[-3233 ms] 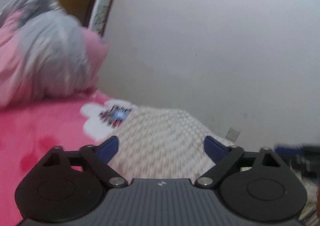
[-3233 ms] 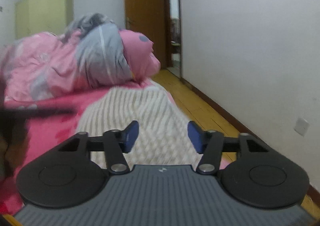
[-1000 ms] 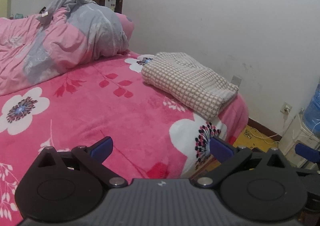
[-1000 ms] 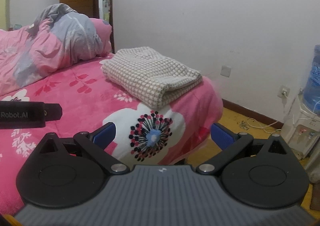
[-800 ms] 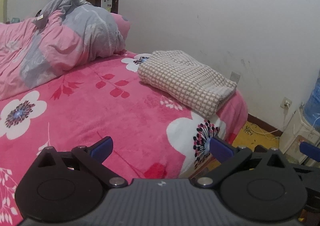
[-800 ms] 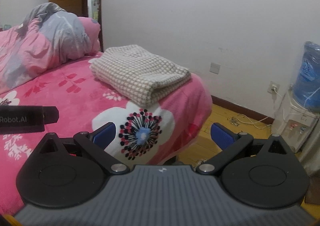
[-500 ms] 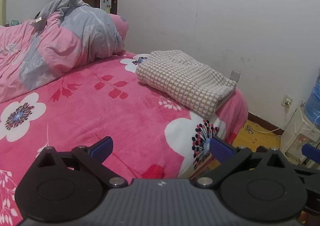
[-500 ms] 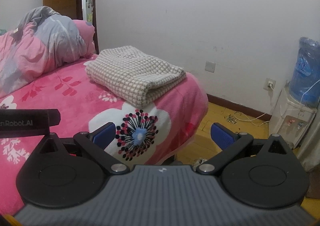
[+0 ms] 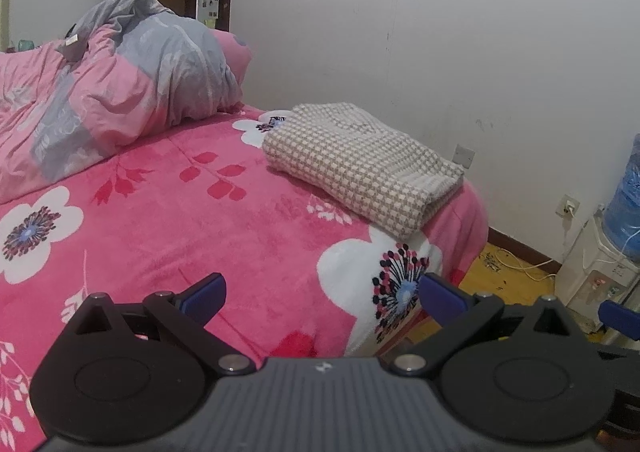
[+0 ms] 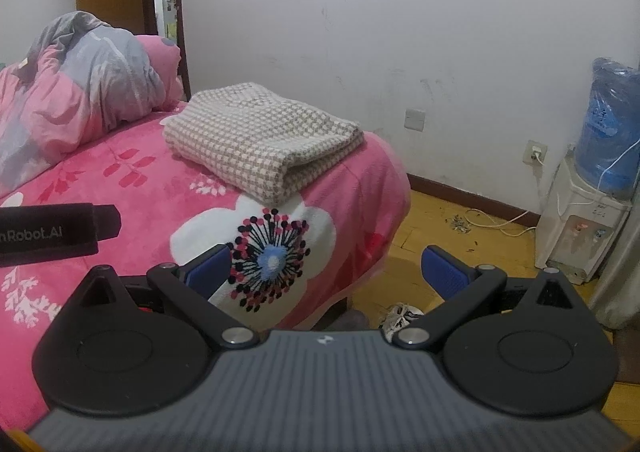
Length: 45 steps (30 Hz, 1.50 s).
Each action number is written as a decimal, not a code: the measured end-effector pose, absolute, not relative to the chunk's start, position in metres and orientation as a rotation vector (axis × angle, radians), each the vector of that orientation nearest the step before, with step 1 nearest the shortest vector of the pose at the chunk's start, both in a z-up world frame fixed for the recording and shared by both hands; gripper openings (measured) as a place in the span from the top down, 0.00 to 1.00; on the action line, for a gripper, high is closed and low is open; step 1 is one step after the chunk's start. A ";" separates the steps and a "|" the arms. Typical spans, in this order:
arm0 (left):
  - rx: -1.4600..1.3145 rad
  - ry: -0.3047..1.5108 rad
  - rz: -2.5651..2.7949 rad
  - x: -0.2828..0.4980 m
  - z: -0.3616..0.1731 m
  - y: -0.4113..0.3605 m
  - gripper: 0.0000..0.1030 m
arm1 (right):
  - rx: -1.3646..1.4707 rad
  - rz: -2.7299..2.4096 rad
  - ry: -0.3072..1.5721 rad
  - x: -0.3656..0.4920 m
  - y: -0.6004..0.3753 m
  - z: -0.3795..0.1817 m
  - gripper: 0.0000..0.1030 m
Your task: Fold clothes
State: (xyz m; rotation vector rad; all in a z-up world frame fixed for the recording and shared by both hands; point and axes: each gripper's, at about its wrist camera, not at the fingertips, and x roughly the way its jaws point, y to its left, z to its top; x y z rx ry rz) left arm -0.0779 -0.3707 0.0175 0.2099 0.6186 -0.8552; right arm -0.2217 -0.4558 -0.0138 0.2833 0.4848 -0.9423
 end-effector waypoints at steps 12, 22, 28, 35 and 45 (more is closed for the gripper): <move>0.201 0.614 -0.856 -0.077 0.016 -0.371 0.00 | 0.258 -0.989 0.497 -0.218 -0.459 -0.014 0.01; 0.214 0.619 -0.862 -0.079 0.013 -0.371 0.00 | 0.241 -1.000 0.509 -0.216 -0.459 -0.015 0.01; 0.216 0.622 -0.865 -0.079 0.012 -0.372 0.00 | 0.244 -1.005 0.512 -0.216 -0.460 -0.015 0.01; 0.220 0.624 -0.865 -0.080 0.011 -0.373 0.00 | 0.247 -1.009 0.517 -0.216 -0.462 -0.016 0.01; 0.221 0.628 -0.864 -0.080 0.010 -0.373 0.00 | 0.241 -1.015 0.521 -0.215 -0.462 -0.017 0.01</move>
